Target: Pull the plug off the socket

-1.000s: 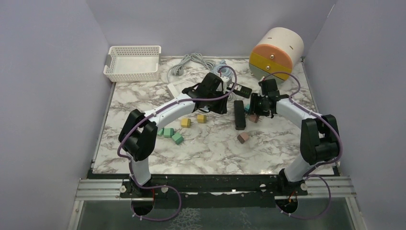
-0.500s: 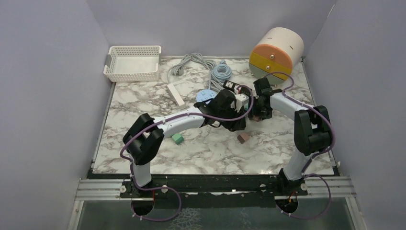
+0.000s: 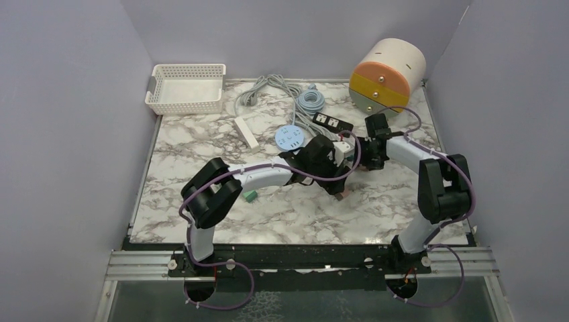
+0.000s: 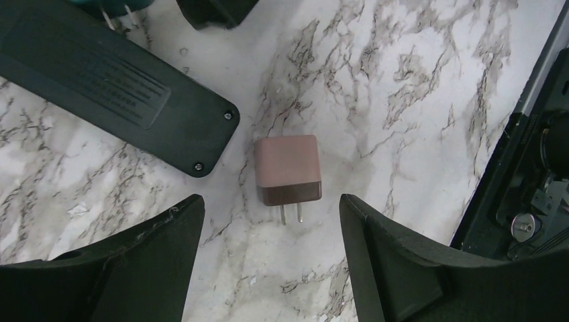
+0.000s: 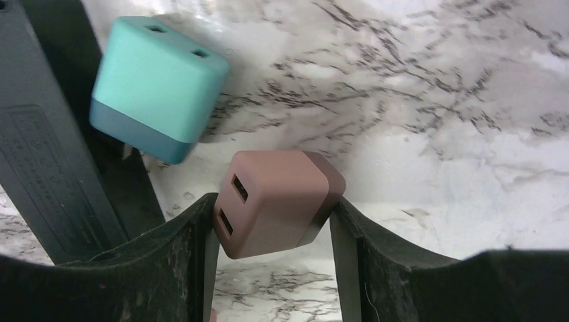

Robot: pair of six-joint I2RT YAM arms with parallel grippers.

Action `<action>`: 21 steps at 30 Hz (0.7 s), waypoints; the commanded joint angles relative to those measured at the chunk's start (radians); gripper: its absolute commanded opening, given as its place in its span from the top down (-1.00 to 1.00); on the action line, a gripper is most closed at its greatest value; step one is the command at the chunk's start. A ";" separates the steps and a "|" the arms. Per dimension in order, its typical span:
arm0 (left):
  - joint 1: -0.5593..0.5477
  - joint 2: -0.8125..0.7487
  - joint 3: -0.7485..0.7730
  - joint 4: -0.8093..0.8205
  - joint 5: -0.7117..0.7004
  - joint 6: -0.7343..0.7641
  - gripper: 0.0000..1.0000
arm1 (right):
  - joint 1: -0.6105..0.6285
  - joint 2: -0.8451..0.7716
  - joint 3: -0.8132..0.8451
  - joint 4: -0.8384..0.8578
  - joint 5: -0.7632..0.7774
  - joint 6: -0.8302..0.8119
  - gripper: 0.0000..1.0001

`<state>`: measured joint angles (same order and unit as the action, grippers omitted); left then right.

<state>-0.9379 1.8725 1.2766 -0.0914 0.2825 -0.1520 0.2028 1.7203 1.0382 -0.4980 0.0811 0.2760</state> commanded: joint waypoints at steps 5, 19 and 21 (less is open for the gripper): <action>-0.035 0.066 -0.002 0.055 0.061 0.085 -0.54 | -0.210 -0.097 -0.129 -0.044 -0.157 0.083 0.47; -0.071 0.221 0.158 -0.052 0.001 0.112 -0.32 | -0.270 -0.228 -0.165 -0.021 -0.222 0.126 0.49; -0.073 0.235 0.168 -0.054 0.001 0.107 -0.12 | -0.270 -0.254 -0.160 -0.030 -0.201 0.129 0.50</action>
<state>-1.0039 2.0792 1.4063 -0.1196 0.3077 -0.0532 -0.0608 1.5349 0.8753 -0.5034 -0.1139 0.3847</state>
